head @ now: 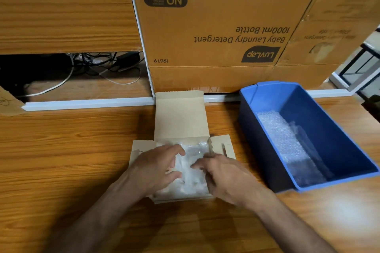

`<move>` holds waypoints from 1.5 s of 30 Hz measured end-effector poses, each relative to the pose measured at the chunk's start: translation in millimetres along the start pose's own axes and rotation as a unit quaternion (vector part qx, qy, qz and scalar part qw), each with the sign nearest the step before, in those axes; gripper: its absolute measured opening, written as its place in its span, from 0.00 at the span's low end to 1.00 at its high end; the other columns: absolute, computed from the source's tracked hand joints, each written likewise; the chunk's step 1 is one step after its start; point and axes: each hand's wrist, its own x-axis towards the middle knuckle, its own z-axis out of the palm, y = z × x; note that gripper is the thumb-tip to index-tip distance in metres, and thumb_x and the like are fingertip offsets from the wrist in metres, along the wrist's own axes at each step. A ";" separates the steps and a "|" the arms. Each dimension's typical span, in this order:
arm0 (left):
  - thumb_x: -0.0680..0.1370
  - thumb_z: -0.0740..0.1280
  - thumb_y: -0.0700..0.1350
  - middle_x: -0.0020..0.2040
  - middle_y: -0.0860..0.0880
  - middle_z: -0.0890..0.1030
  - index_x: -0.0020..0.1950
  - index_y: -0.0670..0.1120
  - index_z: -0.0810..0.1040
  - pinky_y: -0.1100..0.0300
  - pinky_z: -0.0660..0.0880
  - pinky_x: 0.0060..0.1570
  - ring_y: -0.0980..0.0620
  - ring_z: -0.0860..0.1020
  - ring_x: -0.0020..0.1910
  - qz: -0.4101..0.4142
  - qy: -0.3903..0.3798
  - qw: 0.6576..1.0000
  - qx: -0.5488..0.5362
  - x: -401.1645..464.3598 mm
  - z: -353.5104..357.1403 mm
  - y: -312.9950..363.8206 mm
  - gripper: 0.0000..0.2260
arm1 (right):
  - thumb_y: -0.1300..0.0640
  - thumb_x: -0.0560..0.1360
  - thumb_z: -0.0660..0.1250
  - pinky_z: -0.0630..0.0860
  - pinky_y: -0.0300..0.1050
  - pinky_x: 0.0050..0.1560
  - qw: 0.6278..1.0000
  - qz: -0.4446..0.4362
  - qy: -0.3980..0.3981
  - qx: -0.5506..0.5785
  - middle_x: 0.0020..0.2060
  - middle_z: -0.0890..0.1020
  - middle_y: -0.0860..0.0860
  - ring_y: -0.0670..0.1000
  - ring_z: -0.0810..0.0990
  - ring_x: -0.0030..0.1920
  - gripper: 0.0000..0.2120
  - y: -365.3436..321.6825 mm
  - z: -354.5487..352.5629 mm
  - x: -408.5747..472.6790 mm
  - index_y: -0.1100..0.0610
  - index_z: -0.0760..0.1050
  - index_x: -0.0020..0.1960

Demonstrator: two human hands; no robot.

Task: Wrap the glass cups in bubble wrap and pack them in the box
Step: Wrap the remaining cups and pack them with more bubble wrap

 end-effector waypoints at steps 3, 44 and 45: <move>0.78 0.73 0.54 0.59 0.57 0.76 0.68 0.57 0.71 0.63 0.79 0.52 0.57 0.77 0.56 0.053 0.126 0.990 0.017 9.7 -1.0 7.9 0.20 | 0.57 0.78 0.62 0.73 0.47 0.70 0.994 -0.005 0.110 -0.024 0.72 0.74 0.48 0.52 0.74 0.70 0.27 7.4 -6.7 -3.7 0.47 0.68 0.77; 0.82 0.63 0.47 0.82 0.37 0.57 0.80 0.44 0.67 0.36 0.61 0.75 0.37 0.57 0.81 0.149 0.258 0.944 0.142 167.3 62.2 186.7 0.26 | 0.57 0.85 0.58 0.70 0.58 0.72 0.942 0.003 -0.150 -0.301 0.77 0.65 0.64 0.62 0.68 0.75 0.23 251.6 -38.3 -31.0 0.62 0.63 0.77; 0.82 0.63 0.47 0.82 0.37 0.57 0.79 0.44 0.67 0.36 0.61 0.75 0.37 0.57 0.81 0.149 0.259 0.944 0.140 167.1 61.1 187.6 0.25 | 0.57 0.85 0.56 0.70 0.58 0.72 0.942 -0.004 -0.140 -0.304 0.75 0.67 0.64 0.61 0.68 0.75 0.21 253.1 -38.1 -33.3 0.63 0.63 0.76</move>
